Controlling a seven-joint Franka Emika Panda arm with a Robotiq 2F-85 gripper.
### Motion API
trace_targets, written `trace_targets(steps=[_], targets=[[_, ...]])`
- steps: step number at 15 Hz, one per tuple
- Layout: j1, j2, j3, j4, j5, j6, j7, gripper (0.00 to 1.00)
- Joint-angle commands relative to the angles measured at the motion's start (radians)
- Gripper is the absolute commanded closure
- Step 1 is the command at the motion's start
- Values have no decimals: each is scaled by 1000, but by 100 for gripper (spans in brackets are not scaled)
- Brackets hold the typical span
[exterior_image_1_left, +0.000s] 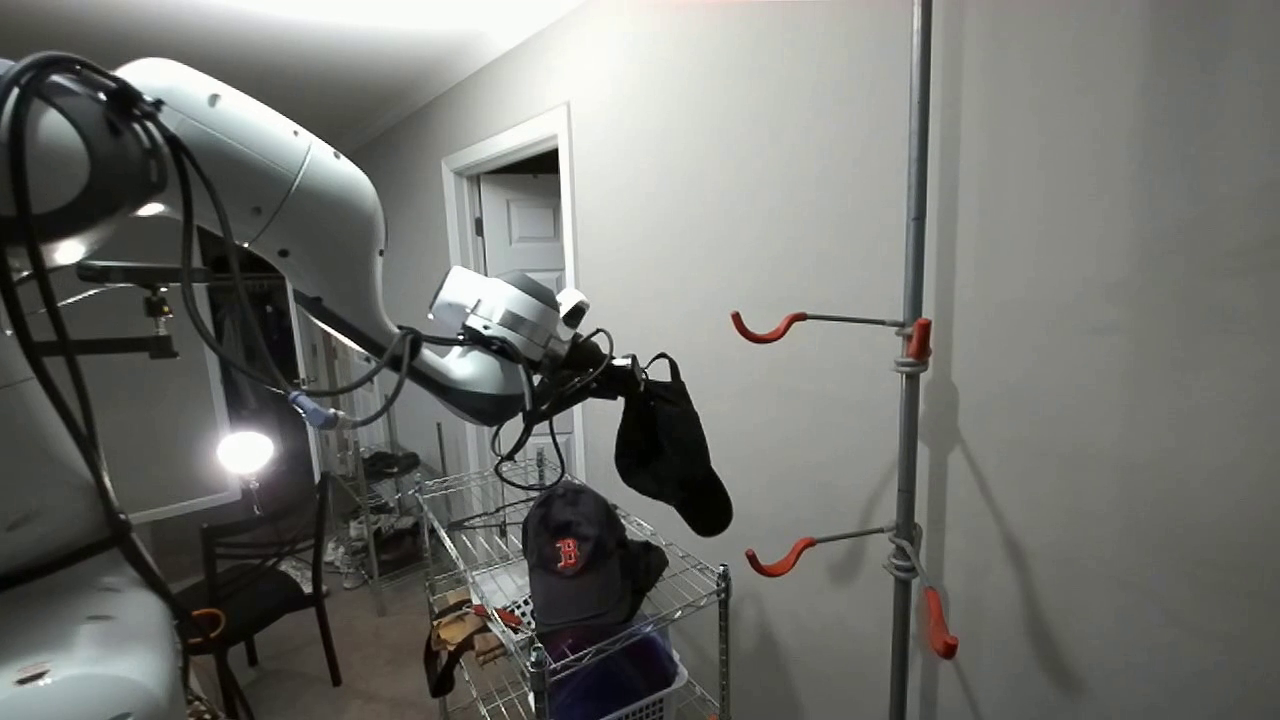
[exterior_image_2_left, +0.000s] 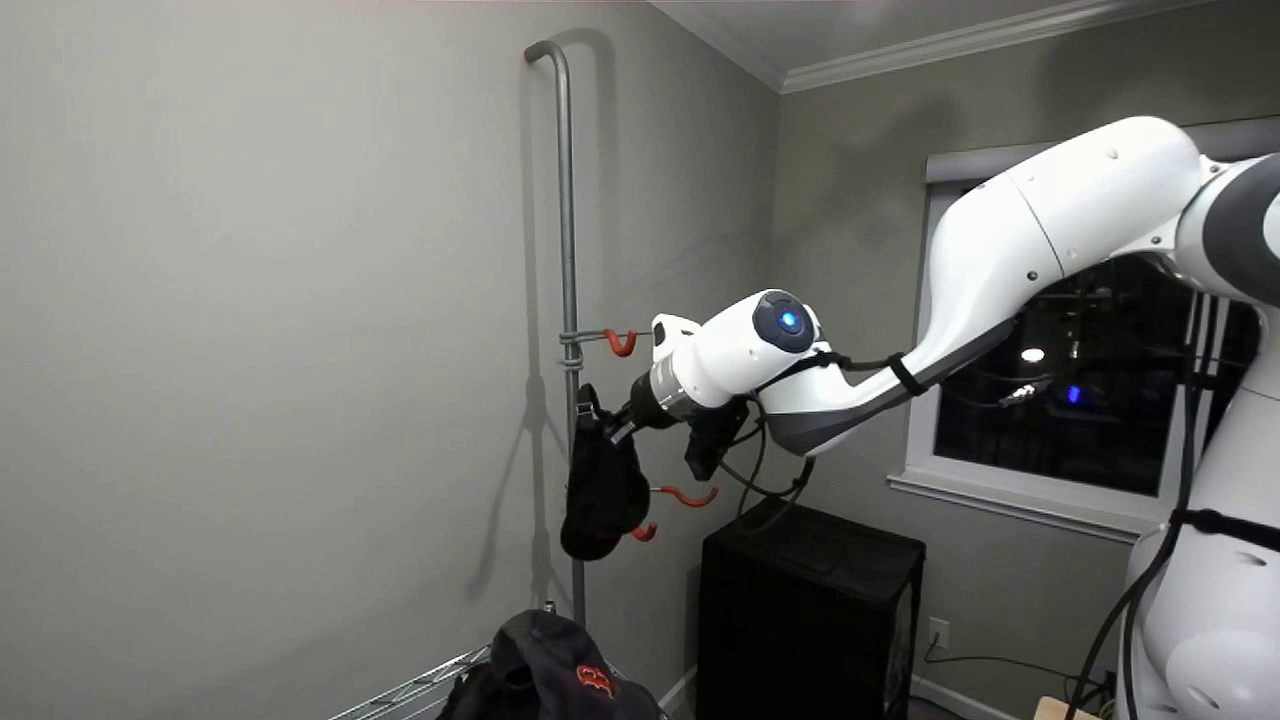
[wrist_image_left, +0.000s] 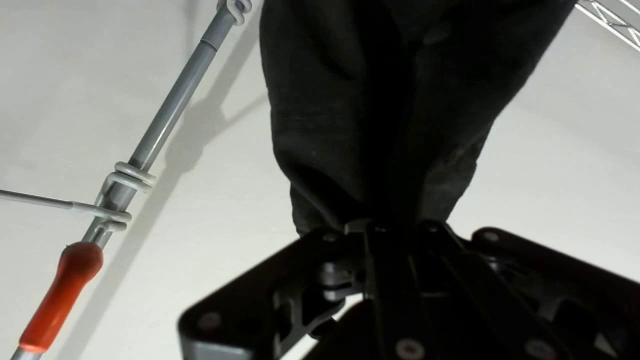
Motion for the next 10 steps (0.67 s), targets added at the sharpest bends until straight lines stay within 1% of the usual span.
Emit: trace_targets(steps=[1, 3, 5, 6, 8, 10], targets=[[5, -23, -13, -43, 52, -5, -96, 97], [15, -36, -15, -76, 106, -34, -171, 96], [32, -46, -21, -123, 199, -49, -289, 96], [22, -47, -5, -144, 275, -49, -368, 97], [38, -51, -5, -182, 417, -42, -512, 97], [51, -81, 7, -214, 552, -66, -656, 97]])
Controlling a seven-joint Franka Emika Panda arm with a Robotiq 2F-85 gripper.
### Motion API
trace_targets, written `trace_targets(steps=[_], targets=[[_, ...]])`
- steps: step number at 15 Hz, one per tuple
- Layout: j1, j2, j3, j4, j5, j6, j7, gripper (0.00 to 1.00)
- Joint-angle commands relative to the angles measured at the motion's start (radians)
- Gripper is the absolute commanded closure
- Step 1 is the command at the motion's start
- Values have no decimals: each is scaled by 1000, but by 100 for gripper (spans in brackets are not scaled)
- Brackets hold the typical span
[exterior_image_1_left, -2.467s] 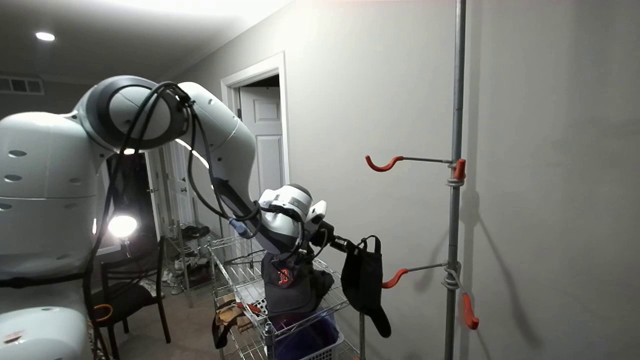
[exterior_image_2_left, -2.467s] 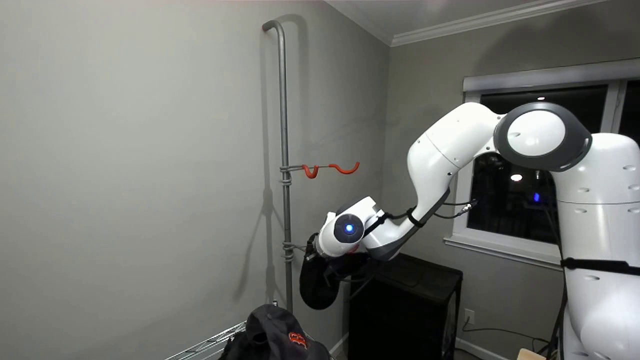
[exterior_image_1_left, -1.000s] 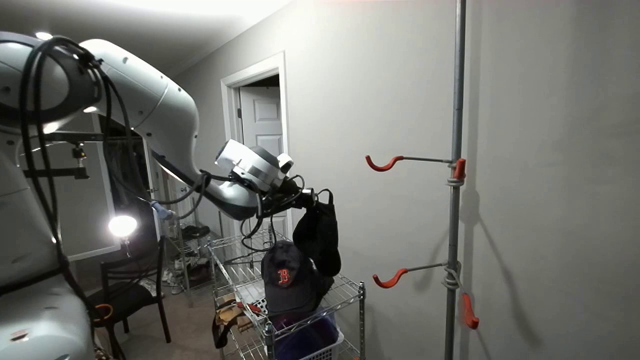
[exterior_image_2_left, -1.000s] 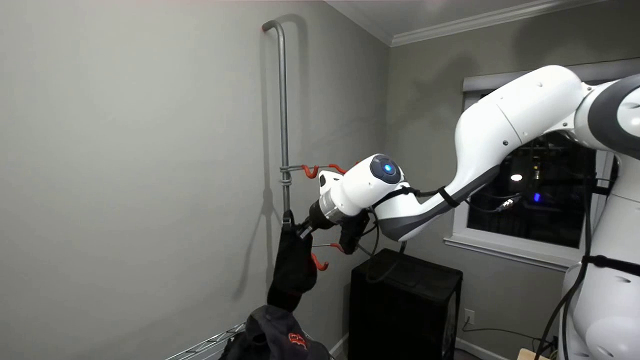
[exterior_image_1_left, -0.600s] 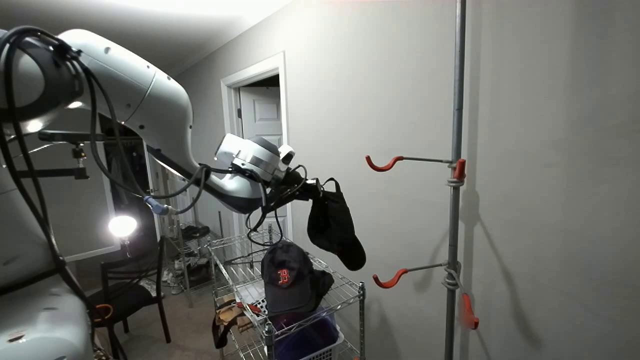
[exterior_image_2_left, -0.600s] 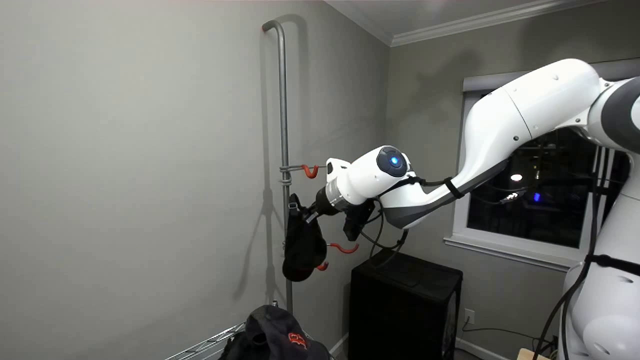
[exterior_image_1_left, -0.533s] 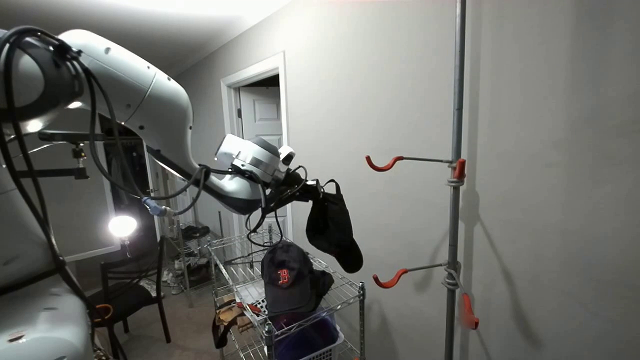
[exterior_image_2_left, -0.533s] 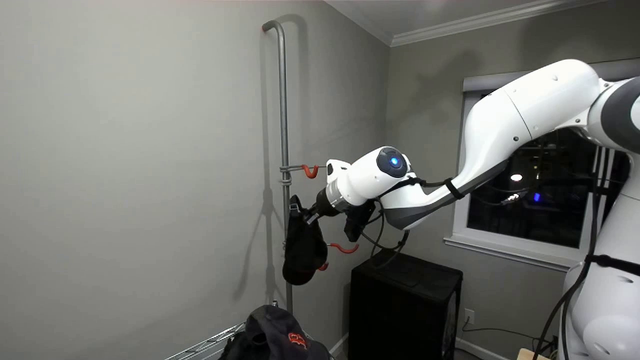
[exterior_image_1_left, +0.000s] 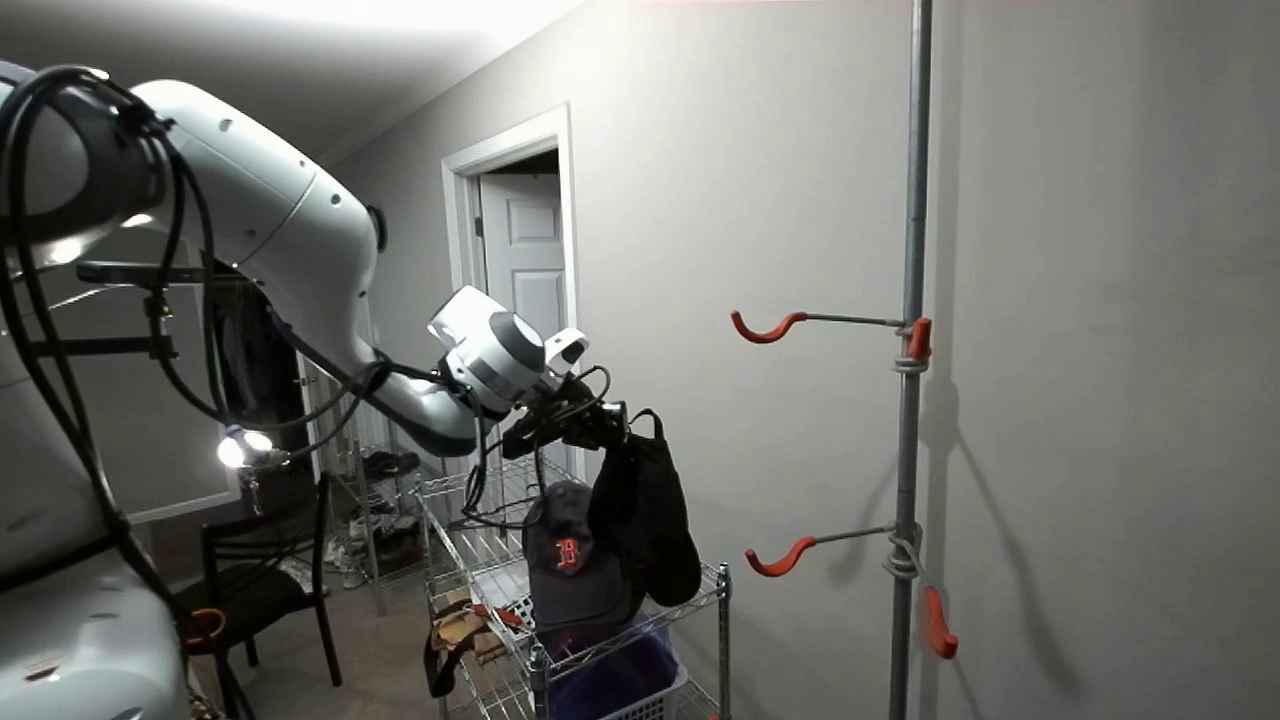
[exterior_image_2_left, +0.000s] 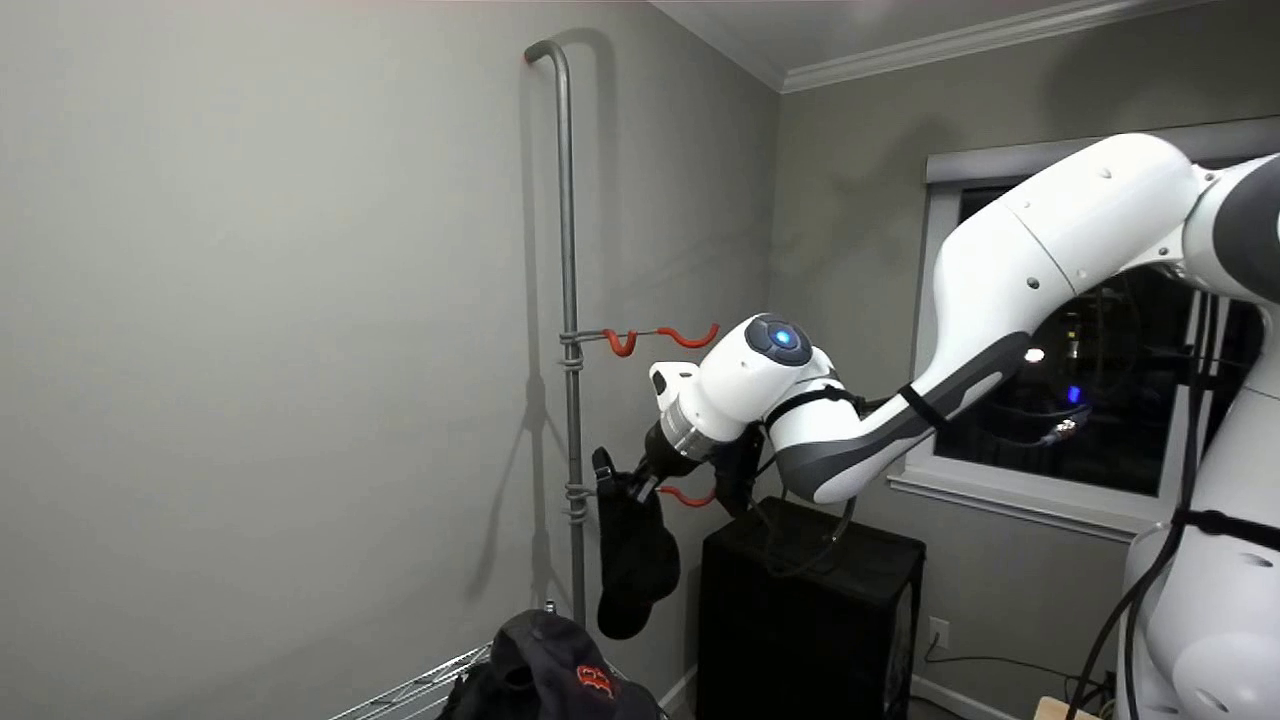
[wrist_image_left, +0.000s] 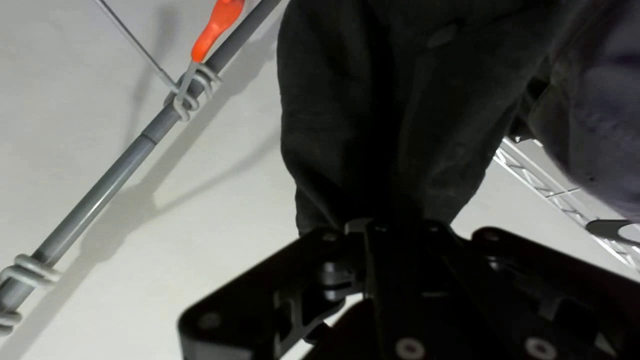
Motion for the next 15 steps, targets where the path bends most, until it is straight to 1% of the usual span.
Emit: trace_targets(steps=[1, 5, 9, 11, 15], targets=[[18, -91, 19, -76, 219, -48, -253, 97], [31, -167, 41, -88, 403, -111, -439, 97], [32, -225, 59, -48, 571, -240, -563, 97], [29, -236, 60, -22, 625, -296, -600, 97], [43, -194, 63, 44, 706, -375, -660, 97]])
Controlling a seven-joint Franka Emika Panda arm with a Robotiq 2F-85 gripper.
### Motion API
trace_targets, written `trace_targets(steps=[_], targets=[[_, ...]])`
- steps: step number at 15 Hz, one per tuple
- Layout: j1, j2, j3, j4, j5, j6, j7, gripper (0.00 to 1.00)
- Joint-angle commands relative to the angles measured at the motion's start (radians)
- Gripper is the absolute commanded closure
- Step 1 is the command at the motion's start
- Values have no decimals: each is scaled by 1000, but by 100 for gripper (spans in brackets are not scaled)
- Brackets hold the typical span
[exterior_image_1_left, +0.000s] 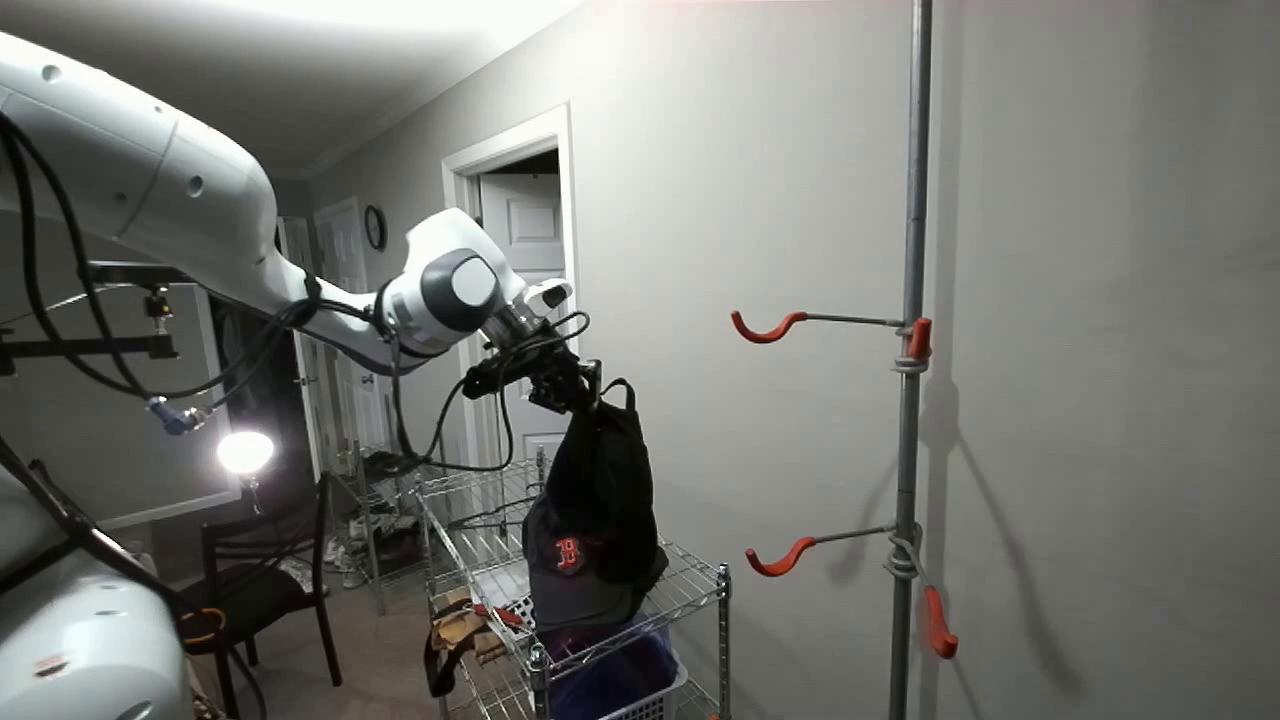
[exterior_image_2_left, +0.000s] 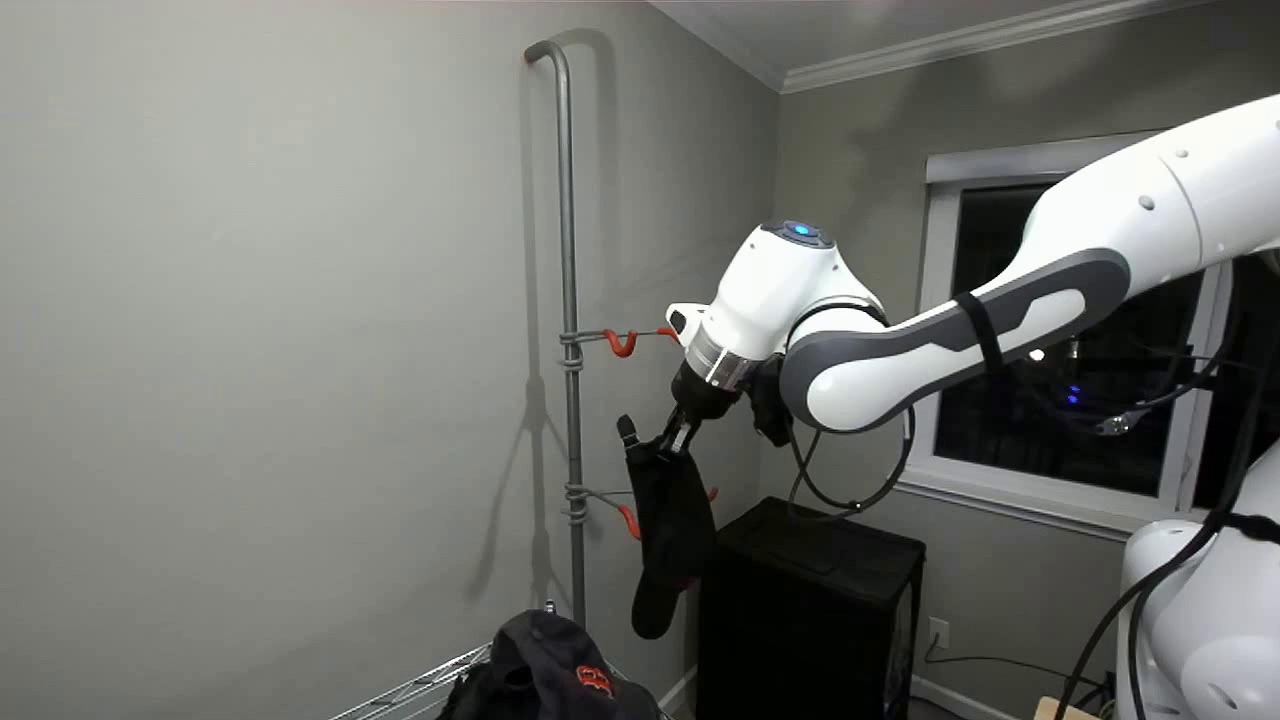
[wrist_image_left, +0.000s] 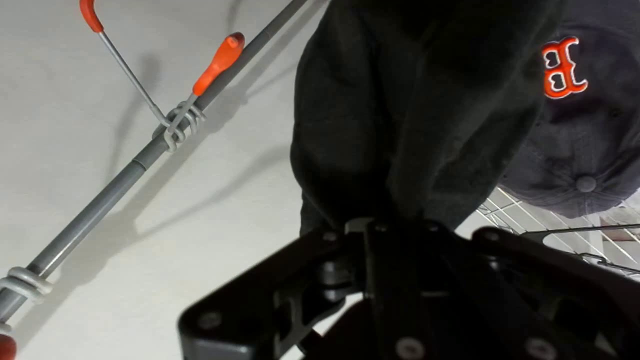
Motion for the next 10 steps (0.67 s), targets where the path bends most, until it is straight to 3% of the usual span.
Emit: trace_targets(steps=[1, 10], targets=[[13, 41, 22, 51, 75, -74, -88, 97], [75, 51, 130, 34, 35, -162, -135, 97]])
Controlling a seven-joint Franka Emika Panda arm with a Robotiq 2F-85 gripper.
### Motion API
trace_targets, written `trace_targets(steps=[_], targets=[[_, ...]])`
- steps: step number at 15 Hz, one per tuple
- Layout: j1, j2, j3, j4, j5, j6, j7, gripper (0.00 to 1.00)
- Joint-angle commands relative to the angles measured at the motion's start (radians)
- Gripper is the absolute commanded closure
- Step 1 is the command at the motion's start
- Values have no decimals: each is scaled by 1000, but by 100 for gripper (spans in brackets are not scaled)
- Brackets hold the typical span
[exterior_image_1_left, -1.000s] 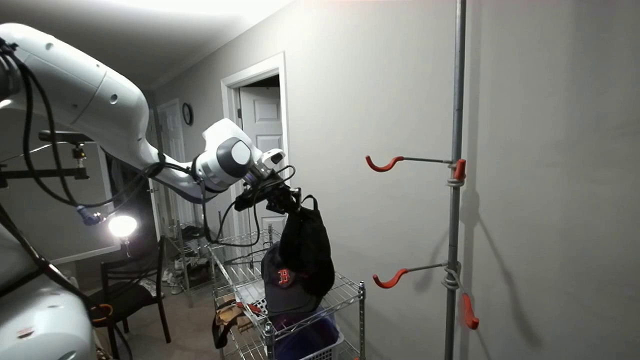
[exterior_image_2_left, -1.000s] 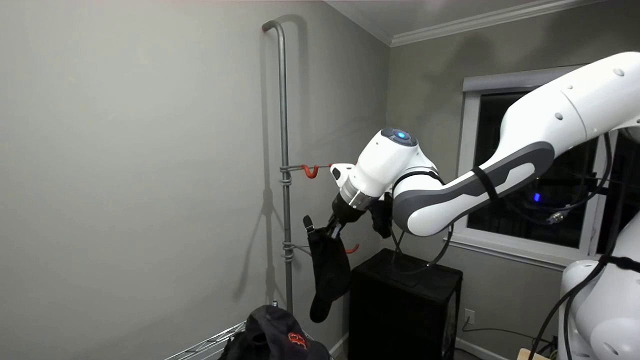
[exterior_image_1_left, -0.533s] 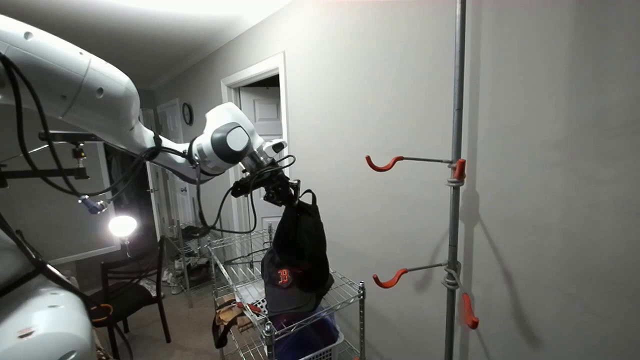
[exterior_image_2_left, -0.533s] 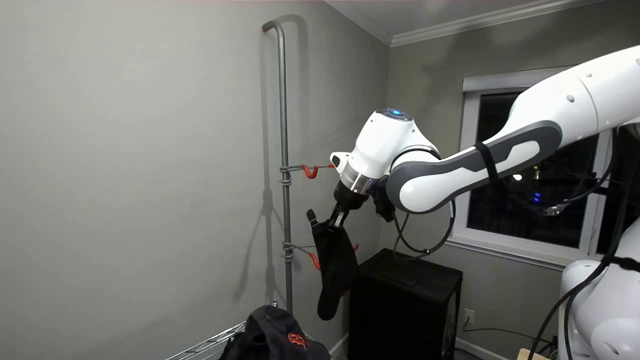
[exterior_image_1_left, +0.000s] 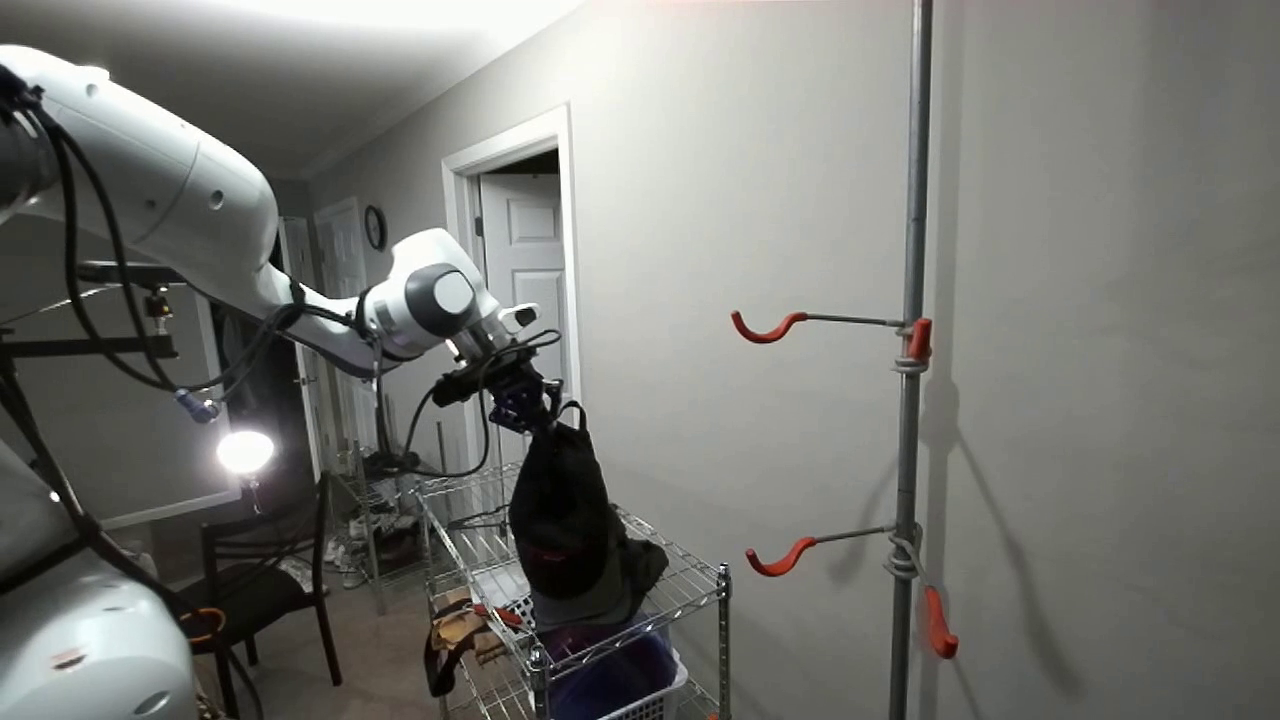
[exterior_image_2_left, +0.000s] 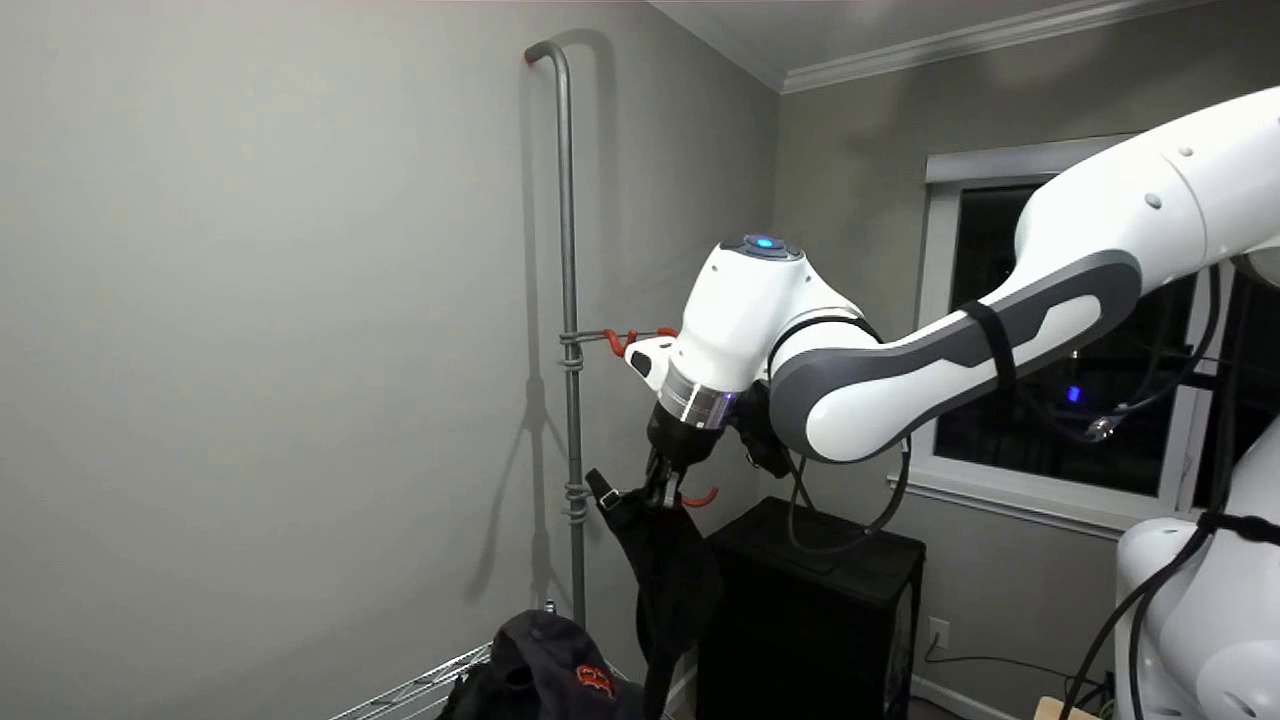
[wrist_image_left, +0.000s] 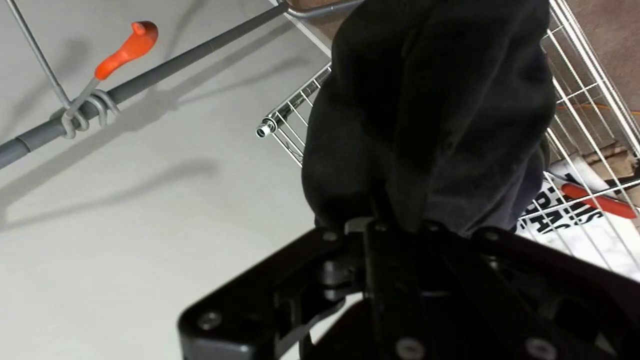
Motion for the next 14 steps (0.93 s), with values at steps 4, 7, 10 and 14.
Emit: trace_targets(steps=[4, 7, 10, 14], targets=[[-7, 76, 71, 62, -43, -33, -16, 97], [-32, 162, 84, 147, -103, -16, 21, 97], [-52, 284, 81, 256, -169, -19, 51, 97], [-19, 498, 69, 387, -106, -45, 34, 97]])
